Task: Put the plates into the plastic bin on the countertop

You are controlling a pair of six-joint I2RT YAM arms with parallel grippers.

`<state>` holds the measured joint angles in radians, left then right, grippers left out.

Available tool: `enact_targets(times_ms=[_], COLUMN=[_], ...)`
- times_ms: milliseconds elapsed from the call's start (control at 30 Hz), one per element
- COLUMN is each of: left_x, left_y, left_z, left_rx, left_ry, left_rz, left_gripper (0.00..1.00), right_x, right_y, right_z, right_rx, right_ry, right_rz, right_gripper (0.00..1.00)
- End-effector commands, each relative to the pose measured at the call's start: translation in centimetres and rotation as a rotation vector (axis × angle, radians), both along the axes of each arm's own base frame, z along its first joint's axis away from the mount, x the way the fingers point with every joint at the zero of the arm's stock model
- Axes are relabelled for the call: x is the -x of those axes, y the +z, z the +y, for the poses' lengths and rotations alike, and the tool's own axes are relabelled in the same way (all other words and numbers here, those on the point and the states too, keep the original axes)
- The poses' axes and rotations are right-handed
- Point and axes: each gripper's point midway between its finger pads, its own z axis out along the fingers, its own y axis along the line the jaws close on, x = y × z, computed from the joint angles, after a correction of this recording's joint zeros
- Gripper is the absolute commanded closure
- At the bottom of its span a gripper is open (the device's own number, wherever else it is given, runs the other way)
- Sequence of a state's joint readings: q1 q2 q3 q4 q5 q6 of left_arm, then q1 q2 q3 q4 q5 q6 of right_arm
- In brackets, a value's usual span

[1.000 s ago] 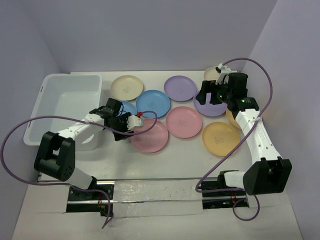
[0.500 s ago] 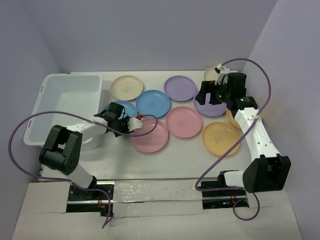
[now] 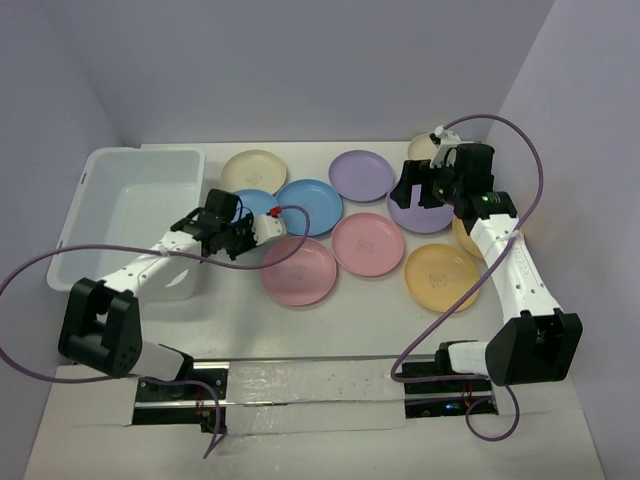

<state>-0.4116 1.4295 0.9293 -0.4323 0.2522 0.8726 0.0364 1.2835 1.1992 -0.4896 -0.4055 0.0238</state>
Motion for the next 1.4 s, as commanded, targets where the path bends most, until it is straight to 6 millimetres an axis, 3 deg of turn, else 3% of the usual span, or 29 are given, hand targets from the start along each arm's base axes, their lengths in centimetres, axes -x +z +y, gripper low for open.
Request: enact_targets(times_ms=[0, 33, 133, 233, 300, 367, 500, 700, 833, 967, 1133, 1233, 1300, 1367], left_x=[-0.7, -0.7, 0.0, -0.9, -1.8, -3.0, -4.6, -6.1, -6.9, -7.5, -8.9, -9.8, -10.3, -11.0], left_y=[10.2, 11.7, 18.8, 22.6, 23.9, 23.0, 19.4, 14.9, 11.5, 8.8, 5.0, 6.1, 8.2, 12.0], left_z=[-3.7, -3.9, -5.3, -3.8, -2.1, 1.2, 8.8, 16.5, 17.9, 18.0, 19.1, 19.4, 19.4, 19.0], left_rx=[0.268, 0.299, 0.503, 0.567, 0.542, 0.452, 0.337, 0.327, 0.349, 0.355, 0.310, 0.315, 0.331, 0.382], left_ry=[0.000, 0.017, 0.055, 0.212, 0.317, 0.474, 0.697, 0.905, 0.946, 0.950, 0.997, 1.003, 1.006, 0.978], left_rz=[-0.099, -0.113, -0.152, -0.218, -0.269, -0.298, -0.237, -0.092, 0.021, 0.086, 0.140, 0.115, 0.085, 0.023], left_gripper=[1.00, 1.00, 1.00, 1.00, 1.00, 1.00, 1.00, 1.00, 1.00, 0.97, 0.80, 0.64, 0.44, 0.31], right_x=[-0.2, -0.2, -0.1, 0.0, 0.0, -0.1, -0.2, 0.0, 0.0, 0.0, 0.0, -0.1, -0.1, -0.1], right_y=[3.0, 3.0, 3.2, 3.3, 3.2, 3.1, 2.8, 2.6, 2.5, 2.3, 2.4, 2.4, 2.3, 2.4], right_z=[0.2, 0.3, 0.4, 0.6, 0.6, 0.7, 1.0, 1.1, 1.0, 1.0, 0.9, 0.9, 0.9, 0.9], right_rx=[-0.006, -0.006, -0.011, -0.017, -0.021, -0.026, -0.033, -0.037, -0.033, -0.030, -0.027, -0.025, -0.026, -0.025], right_ry=[0.023, 0.023, 0.032, 0.041, 0.041, 0.047, 0.058, 0.065, 0.063, 0.062, 0.058, 0.054, 0.056, 0.056], right_rz=[-0.076, -0.077, -0.079, -0.080, -0.078, -0.073, -0.063, -0.059, -0.056, -0.051, -0.051, -0.049, -0.045, -0.047], right_gripper=[0.00, 0.00, 0.00, 0.00, 0.00, 0.00, 0.00, 0.00, 0.00, 0.00, 0.00, 0.00, 0.00, 0.00])
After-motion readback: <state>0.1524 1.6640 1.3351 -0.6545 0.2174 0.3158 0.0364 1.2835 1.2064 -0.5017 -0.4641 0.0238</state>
